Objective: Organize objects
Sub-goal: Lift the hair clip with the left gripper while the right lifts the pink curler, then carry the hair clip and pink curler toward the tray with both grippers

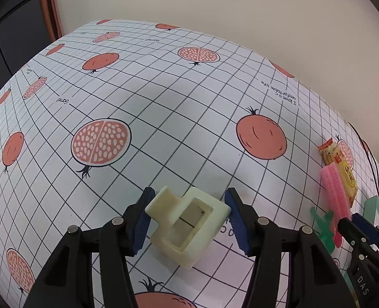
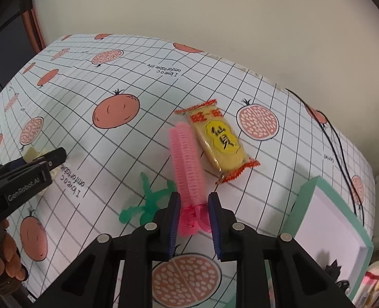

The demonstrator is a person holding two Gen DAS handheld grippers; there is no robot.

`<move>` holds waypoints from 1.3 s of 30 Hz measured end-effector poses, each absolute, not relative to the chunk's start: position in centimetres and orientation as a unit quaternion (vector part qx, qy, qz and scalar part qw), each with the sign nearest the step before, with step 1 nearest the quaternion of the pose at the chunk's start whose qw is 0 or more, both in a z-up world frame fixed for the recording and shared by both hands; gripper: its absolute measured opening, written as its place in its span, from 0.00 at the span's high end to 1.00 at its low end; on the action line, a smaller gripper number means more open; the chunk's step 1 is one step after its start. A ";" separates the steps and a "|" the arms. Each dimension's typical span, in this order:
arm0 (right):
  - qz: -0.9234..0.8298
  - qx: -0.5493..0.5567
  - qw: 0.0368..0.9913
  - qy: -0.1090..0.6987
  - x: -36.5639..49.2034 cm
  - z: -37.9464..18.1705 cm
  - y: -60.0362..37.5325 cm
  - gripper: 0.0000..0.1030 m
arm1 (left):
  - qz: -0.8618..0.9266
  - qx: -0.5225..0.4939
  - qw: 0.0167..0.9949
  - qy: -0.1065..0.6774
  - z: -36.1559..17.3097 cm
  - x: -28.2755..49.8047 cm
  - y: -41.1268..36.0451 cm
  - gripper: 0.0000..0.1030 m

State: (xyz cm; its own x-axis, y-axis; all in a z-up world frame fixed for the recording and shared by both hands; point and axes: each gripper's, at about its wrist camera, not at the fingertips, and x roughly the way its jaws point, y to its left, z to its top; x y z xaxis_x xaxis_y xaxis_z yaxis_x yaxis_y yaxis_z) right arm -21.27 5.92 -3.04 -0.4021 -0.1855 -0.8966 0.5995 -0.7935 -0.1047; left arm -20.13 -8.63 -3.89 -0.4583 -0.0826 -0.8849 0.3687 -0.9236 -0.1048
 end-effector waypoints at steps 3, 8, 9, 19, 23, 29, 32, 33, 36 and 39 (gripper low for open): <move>-0.809 0.492 0.246 0.206 -20.5 -2.7 6.2 0.86 | -0.839 0.508 0.133 0.142 -3.9 -19.9 -8.5 0.44; -0.805 0.500 0.249 0.200 -19.1 -2.6 6.4 0.86 | -0.831 0.521 0.132 0.142 -3.8 -19.1 -8.3 0.44; -0.804 0.501 0.250 0.198 -18.7 -2.6 6.5 0.86 | -0.829 0.524 0.131 0.143 -3.8 -18.9 -8.3 0.44; -0.796 0.515 0.258 0.186 -15.0 -2.2 8.0 0.95 | -0.811 0.549 0.119 0.161 -2.9 -16.4 -7.2 0.44; -0.792 0.521 0.262 0.179 -13.7 -2.3 8.7 0.95 | -0.808 0.554 0.116 0.165 -2.2 -15.0 -6.7 0.44; -0.785 0.530 0.263 0.183 -12.0 -2.2 9.6 0.96 | -0.809 0.553 0.111 0.167 -0.9 -13.1 -6.1 0.44; -0.786 0.529 0.266 0.177 -11.1 -1.5 10.2 0.97 | -0.809 0.552 0.105 0.170 -0.4 -12.4 -5.7 0.44; -0.787 0.527 0.266 0.177 -10.9 -1.3 10.2 0.97 | -0.810 0.551 0.103 0.172 -0.1 -12.1 -5.5 0.44; -0.789 0.524 0.271 0.170 -10.2 -0.6 10.6 0.97 | -0.812 0.549 0.097 0.175 0.6 -11.2 -5.0 0.44; -0.791 0.521 0.272 0.168 -9.5 -0.1 11.0 0.97 | -0.813 0.546 0.088 0.183 1.2 -10.5 -4.6 0.44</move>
